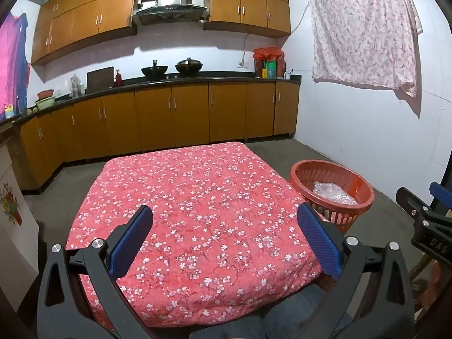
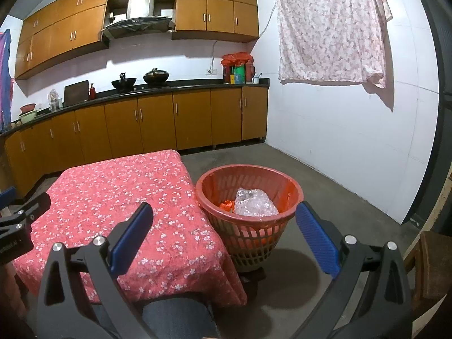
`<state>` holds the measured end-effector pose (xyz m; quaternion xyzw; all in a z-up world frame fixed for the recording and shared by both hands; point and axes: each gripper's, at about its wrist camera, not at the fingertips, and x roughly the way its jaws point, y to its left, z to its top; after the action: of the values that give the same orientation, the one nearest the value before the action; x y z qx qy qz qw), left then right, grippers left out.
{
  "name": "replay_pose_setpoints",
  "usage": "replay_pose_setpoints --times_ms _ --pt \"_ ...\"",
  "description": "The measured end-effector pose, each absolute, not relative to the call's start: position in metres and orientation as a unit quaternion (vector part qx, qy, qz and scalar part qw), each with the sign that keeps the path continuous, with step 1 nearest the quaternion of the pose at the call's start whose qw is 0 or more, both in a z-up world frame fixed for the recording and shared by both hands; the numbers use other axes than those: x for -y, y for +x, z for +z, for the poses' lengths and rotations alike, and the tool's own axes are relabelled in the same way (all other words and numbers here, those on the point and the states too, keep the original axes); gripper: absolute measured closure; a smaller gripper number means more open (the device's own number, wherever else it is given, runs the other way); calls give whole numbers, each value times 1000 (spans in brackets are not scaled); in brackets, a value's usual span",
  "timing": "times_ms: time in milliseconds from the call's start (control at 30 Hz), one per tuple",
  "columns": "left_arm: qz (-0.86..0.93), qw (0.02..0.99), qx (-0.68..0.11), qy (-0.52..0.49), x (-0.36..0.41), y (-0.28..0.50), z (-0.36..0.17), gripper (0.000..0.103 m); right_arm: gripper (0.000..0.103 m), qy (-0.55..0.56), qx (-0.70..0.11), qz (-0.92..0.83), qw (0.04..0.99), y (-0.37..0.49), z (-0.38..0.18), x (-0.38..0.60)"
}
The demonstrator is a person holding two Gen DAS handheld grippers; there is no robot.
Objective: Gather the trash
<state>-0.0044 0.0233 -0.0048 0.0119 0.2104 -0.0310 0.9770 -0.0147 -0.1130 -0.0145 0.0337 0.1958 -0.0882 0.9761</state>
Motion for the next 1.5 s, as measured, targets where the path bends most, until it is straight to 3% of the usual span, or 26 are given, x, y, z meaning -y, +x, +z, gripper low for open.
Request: replay_pose_setpoints --times_ms 1500 --pt "-34 976 -216 11 -16 -4 -4 2 4 43 -208 -94 973 -13 -19 118"
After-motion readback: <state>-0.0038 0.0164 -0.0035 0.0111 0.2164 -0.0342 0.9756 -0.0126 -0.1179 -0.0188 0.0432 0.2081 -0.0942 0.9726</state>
